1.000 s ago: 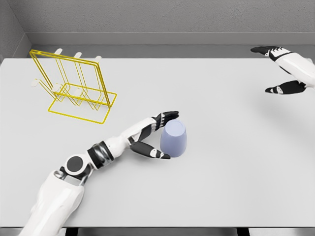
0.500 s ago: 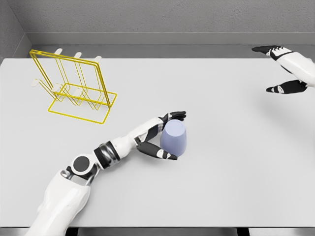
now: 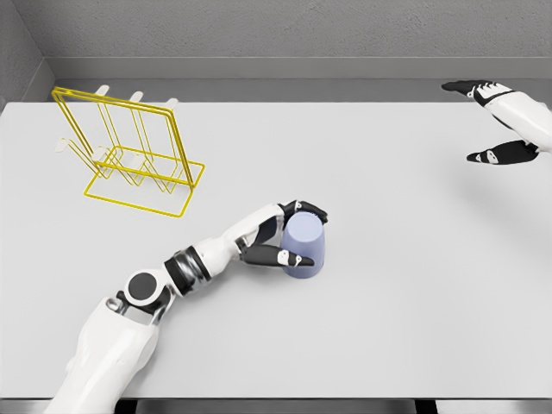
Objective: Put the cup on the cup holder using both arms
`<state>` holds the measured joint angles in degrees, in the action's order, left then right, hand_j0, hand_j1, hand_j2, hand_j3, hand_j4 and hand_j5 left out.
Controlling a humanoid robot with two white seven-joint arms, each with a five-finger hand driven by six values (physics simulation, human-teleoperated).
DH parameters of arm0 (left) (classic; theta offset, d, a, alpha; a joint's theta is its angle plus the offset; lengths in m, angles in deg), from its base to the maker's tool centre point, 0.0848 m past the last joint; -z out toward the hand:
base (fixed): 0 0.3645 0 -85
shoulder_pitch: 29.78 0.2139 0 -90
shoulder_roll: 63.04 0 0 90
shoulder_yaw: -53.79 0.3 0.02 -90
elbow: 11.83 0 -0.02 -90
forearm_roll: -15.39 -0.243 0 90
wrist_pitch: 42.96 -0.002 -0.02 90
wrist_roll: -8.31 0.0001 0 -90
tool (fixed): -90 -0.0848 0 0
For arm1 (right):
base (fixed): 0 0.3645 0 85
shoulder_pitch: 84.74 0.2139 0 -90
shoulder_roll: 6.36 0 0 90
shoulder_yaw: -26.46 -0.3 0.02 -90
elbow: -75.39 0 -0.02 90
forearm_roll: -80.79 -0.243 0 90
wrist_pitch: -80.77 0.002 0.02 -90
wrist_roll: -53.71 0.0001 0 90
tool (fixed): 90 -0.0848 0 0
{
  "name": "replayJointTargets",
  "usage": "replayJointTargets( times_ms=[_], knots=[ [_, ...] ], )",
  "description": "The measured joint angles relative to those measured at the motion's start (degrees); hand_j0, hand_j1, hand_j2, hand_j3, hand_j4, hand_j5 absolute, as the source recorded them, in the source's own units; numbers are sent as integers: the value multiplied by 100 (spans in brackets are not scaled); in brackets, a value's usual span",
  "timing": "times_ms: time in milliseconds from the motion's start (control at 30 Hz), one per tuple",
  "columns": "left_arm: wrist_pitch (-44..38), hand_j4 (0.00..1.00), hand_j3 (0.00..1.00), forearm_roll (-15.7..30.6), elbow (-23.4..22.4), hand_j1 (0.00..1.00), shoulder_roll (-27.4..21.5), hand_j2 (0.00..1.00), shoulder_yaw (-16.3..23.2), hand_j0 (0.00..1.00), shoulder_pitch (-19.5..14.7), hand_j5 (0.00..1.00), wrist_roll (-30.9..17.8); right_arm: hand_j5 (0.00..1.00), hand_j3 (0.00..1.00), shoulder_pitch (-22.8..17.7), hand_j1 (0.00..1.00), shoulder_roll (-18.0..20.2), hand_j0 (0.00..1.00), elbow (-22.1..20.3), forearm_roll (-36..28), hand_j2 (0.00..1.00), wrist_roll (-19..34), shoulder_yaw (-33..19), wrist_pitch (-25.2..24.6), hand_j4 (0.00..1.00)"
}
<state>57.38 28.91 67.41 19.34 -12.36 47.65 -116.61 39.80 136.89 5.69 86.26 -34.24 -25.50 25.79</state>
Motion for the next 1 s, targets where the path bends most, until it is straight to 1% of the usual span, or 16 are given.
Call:
replayJointTargets(
  times_ms=[100,367,467,533,600,733,867,1000],
  knots=[
    [0,46,46,-2,9,46,-4,46,-8,46,9,46,-7,100,100,0,100,-7,100,-4,5,100,0,5,0,100],
    [-2,45,45,4,15,45,-79,45,-76,45,0,45,-18,100,100,-9,100,-54,100,-30,16,100,0,16,0,100],
    [-2,45,45,-11,123,45,-90,45,-93,45,70,45,-11,100,100,0,100,-62,100,-44,16,100,0,34,0,100],
    [-20,44,44,8,362,44,-181,44,-125,44,105,44,-11,100,100,0,100,-74,100,-47,17,100,4,43,0,100],
    [-129,44,44,82,699,44,-325,44,-196,44,202,44,-10,100,100,0,100,-83,100,-49,18,100,5,47,0,100],
    [-260,44,44,305,1323,44,-640,44,-385,44,483,44,-11,100,100,9,100,-92,100,-48,18,100,8,50,0,100],
    [-352,44,44,772,1821,44,-1163,44,-682,44,712,44,-11,100,100,9,100,-100,100,-25,18,100,8,51,0,100],
    [-377,44,44,1341,2031,44,-1819,44,-885,44,791,44,-12,100,100,9,100,-119,100,-24,18,100,8,52,0,100]
  ],
)
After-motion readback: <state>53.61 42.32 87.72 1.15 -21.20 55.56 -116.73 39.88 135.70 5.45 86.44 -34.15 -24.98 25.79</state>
